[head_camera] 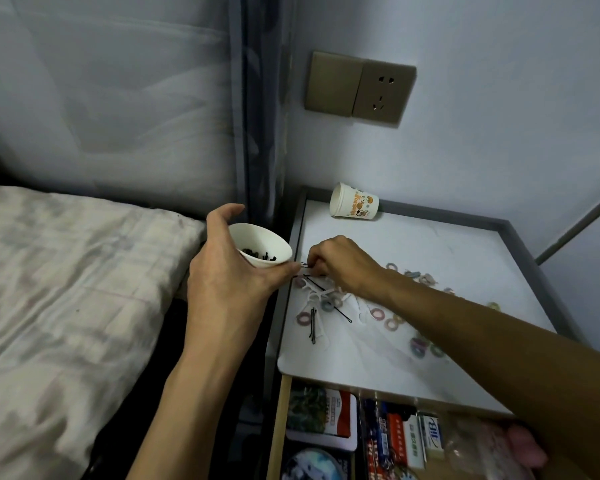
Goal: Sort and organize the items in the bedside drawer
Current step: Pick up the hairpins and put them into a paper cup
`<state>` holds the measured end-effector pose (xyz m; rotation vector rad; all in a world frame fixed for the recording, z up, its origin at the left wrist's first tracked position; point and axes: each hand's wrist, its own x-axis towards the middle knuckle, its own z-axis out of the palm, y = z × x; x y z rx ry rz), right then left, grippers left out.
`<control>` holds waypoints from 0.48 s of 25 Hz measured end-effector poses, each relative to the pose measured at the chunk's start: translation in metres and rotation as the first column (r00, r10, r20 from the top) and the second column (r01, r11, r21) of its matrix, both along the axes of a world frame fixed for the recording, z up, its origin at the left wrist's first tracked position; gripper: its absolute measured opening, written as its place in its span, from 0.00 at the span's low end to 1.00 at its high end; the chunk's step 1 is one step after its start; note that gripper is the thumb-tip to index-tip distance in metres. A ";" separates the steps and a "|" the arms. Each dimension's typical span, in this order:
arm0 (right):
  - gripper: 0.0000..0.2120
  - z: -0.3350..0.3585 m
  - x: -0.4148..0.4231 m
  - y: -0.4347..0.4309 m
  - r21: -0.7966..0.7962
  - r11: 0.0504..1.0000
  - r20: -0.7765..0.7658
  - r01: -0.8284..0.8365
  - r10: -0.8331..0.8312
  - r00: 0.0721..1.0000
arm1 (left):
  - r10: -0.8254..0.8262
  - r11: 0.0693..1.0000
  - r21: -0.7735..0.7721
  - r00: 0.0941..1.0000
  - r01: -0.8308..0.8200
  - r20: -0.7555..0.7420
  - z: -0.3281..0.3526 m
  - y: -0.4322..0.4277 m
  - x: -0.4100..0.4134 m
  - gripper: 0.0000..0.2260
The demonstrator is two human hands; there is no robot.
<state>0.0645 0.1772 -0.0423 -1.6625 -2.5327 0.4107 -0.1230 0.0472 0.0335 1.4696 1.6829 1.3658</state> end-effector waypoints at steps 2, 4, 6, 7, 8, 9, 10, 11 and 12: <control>0.05 -0.001 -0.004 -0.001 0.011 1.000 -0.006 0.004 -0.004 1.000 | 0.006 1.000 -0.006 1.000 -0.006 -0.001 0.000 0.001 -0.001 0.39; 0.05 -0.003 -0.005 -0.002 0.039 0.999 0.014 0.000 -0.001 1.000 | 0.009 1.000 -0.011 1.000 -0.009 0.001 -0.001 0.002 -0.001 0.38; 0.04 -0.007 -0.002 -0.001 0.053 0.998 0.037 0.026 -0.028 0.999 | 0.002 1.000 -0.010 1.000 -0.002 -0.001 -0.002 0.003 -0.001 0.38; 0.04 -0.008 0.001 -0.001 0.055 0.998 0.055 0.043 -0.047 0.997 | -0.004 1.000 -0.008 1.000 0.004 -0.003 -0.002 0.002 0.000 0.39; 0.04 -0.009 0.005 -0.001 0.059 0.996 0.080 0.063 -0.068 0.994 | -0.007 1.000 -0.006 1.000 0.007 -0.005 -0.003 0.002 0.000 0.39; 0.05 -0.008 0.010 -0.002 0.068 0.994 0.103 0.082 -0.089 0.991 | -0.010 1.000 -0.005 1.000 0.010 -0.009 -0.002 0.001 0.001 0.39; 0.06 -0.004 0.015 -0.003 0.079 0.991 0.109 0.105 -0.114 0.988 | -0.010 1.000 -0.005 1.000 0.010 -0.010 -0.002 0.001 0.001 0.39; 0.07 0.002 0.020 -0.005 0.090 0.987 0.091 0.133 -0.141 0.986 | -0.008 1.000 -0.007 1.000 0.008 -0.008 -0.002 0.001 0.001 0.39; 0.06 0.010 0.025 -0.007 0.090 0.982 0.043 0.168 -0.172 0.984 | -0.006 1.000 -0.011 1.000 0.006 -0.004 -0.002 0.002 0.001 0.39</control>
